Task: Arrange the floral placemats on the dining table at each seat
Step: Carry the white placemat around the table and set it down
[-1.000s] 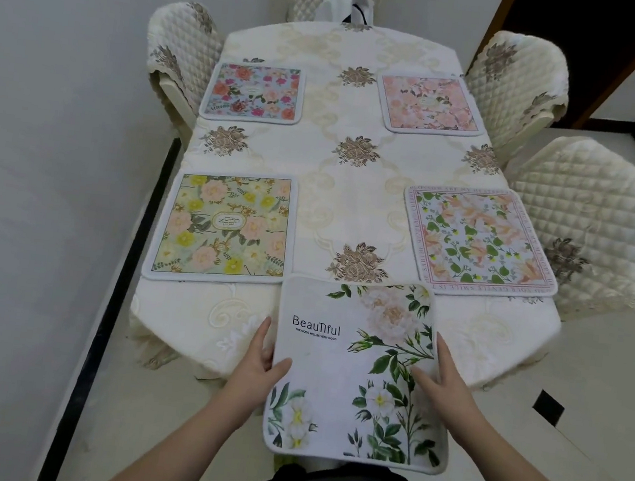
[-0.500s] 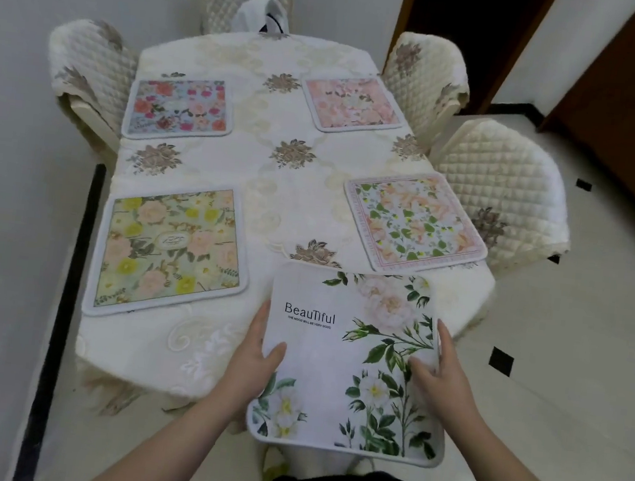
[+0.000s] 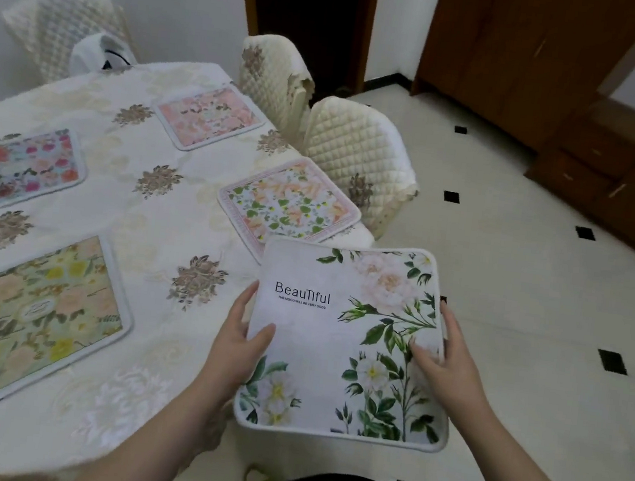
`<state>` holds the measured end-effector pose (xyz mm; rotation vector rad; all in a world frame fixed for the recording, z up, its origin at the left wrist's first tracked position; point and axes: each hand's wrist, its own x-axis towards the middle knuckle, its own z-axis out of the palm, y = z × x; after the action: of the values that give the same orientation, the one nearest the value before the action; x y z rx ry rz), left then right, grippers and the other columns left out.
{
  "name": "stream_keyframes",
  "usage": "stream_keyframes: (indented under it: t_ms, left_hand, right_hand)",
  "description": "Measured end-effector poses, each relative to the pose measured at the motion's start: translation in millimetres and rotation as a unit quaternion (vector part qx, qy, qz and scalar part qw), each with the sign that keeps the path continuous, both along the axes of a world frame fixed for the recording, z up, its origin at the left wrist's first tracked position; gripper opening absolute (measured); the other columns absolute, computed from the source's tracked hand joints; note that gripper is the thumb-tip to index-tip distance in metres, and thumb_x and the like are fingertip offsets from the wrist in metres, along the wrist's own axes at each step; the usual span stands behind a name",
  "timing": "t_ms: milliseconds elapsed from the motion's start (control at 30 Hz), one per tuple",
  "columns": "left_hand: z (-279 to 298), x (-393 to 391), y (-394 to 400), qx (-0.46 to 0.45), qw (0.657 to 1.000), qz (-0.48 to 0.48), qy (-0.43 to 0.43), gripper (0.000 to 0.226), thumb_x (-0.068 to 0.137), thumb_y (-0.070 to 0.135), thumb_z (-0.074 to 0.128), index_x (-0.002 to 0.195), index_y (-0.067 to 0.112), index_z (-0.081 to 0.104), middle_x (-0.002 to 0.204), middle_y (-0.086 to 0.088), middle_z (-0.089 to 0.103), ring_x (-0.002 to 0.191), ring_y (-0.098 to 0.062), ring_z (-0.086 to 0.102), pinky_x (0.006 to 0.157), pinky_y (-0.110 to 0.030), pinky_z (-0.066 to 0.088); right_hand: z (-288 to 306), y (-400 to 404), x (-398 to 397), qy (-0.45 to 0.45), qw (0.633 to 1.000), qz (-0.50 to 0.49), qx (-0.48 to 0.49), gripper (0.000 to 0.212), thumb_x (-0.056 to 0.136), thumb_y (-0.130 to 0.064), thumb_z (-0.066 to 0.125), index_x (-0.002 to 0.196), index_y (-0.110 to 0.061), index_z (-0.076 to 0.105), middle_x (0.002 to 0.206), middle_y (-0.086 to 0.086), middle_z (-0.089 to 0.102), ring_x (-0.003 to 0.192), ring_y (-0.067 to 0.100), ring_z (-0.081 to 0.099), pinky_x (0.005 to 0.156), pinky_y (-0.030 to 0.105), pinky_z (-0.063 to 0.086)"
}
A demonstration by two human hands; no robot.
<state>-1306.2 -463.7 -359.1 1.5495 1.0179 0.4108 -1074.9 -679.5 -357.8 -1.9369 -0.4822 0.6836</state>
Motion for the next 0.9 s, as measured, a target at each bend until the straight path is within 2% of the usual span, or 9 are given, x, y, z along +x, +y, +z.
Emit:
stream_keyframes:
  t_ms: [100, 200, 267, 367, 500, 633, 733, 800, 900]
  left_hand:
    - [9, 37, -27, -0.007, 1.000, -0.026, -0.009, 0.068, 0.095, 0.018, 0.066, 0.141, 0.056, 0.032, 0.103, -0.001, 0.077, 0.083, -0.019, 0.076, 0.076, -0.045, 0.060]
    - [19, 74, -61, -0.021, 0.998, -0.057, -0.014, 0.067, 0.096, 0.017, 0.065, 0.141, 0.055, 0.033, 0.100, 0.000, 0.078, 0.082, -0.021, 0.076, 0.074, -0.044, 0.061]
    - [21, 97, -79, -0.018, 0.997, -0.069, -0.004, 0.067, 0.096, 0.020, 0.065, 0.143, 0.055, 0.032, 0.102, 0.003, 0.077, 0.083, -0.019, 0.076, 0.077, -0.047, 0.061]
    - [24, 127, -105, 0.000, 0.996, -0.087, -0.005, 0.070, 0.087, 0.031, 0.069, 0.139, 0.061, 0.034, 0.118, 0.002, 0.072, 0.094, -0.018, 0.074, 0.084, -0.050, 0.059]
    - [27, 157, -128, -0.003, 0.994, -0.110, -0.024, 0.073, 0.079, 0.029, 0.068, 0.145, 0.045, 0.040, 0.122, 0.006, 0.069, 0.104, -0.017, 0.071, 0.091, -0.051, 0.057]
    - [29, 179, -135, 0.010, 0.990, -0.136, -0.043, 0.071, 0.081, 0.023, 0.069, 0.144, 0.040, 0.041, 0.116, 0.011, 0.069, 0.099, -0.016, 0.072, 0.083, -0.041, 0.060]
    - [29, 196, -133, 0.009, 0.988, -0.148, -0.052, 0.064, 0.095, 0.002, 0.064, 0.144, 0.035, 0.040, 0.112, 0.012, 0.068, 0.095, -0.011, 0.073, 0.073, -0.027, 0.061]
    - [29, 209, -127, 0.014, 0.987, -0.150, -0.047, 0.062, 0.096, -0.002, 0.058, 0.146, 0.030, 0.040, 0.114, 0.008, 0.068, 0.092, -0.006, 0.072, 0.068, -0.022, 0.060]
    - [26, 226, -111, 0.015, 0.988, -0.152, -0.034, 0.066, 0.094, 0.001, 0.065, 0.149, 0.028, 0.039, 0.120, -0.001, 0.066, 0.097, -0.004, 0.070, 0.073, -0.022, 0.060]
  right_hand:
    - [4, -46, 23, 0.002, 0.999, -0.043, 0.016, 0.077, 0.091, -0.012, 0.067, 0.150, -0.041, 0.027, 0.134, -0.011, 0.056, 0.115, 0.010, 0.061, 0.091, 0.033, 0.053]
    - [8, -92, 44, 0.004, 0.996, -0.081, 0.023, 0.075, 0.091, -0.013, 0.067, 0.149, -0.042, 0.029, 0.127, -0.010, 0.062, 0.105, 0.004, 0.065, 0.071, 0.014, 0.054]
    - [13, -118, 57, 0.001, 0.994, -0.103, 0.024, 0.074, 0.091, -0.012, 0.067, 0.149, -0.042, 0.030, 0.122, -0.016, 0.062, 0.097, -0.007, 0.065, 0.064, 0.010, 0.052]
    - [21, -152, 73, -0.011, 0.991, -0.130, 0.023, 0.074, 0.091, -0.011, 0.067, 0.149, -0.040, 0.032, 0.118, -0.017, 0.063, 0.092, -0.010, 0.064, 0.064, 0.011, 0.053]
    - [22, -183, 88, -0.006, 0.985, -0.170, 0.038, 0.071, 0.091, -0.009, 0.065, 0.148, -0.039, 0.035, 0.117, -0.016, 0.065, 0.093, -0.004, 0.067, 0.070, 0.013, 0.054]
    - [17, -197, 98, -0.001, 0.981, -0.191, 0.043, 0.071, 0.090, -0.009, 0.065, 0.147, -0.039, 0.036, 0.116, -0.012, 0.067, 0.094, 0.001, 0.069, 0.075, 0.020, 0.057]
    - [15, -196, 106, 0.000, 0.978, -0.206, 0.045, 0.070, 0.090, -0.007, 0.065, 0.147, -0.037, 0.037, 0.112, -0.012, 0.067, 0.091, -0.001, 0.068, 0.071, 0.017, 0.055]
    - [14, -191, 112, 0.002, 0.976, -0.214, 0.047, 0.071, 0.090, -0.007, 0.065, 0.147, -0.038, 0.037, 0.111, -0.012, 0.067, 0.091, -0.001, 0.069, 0.071, 0.017, 0.055]
    - [16, -179, 124, -0.001, 0.974, -0.221, 0.043, 0.070, 0.091, -0.007, 0.065, 0.145, -0.041, 0.036, 0.111, -0.015, 0.067, 0.090, -0.001, 0.069, 0.073, 0.019, 0.057]
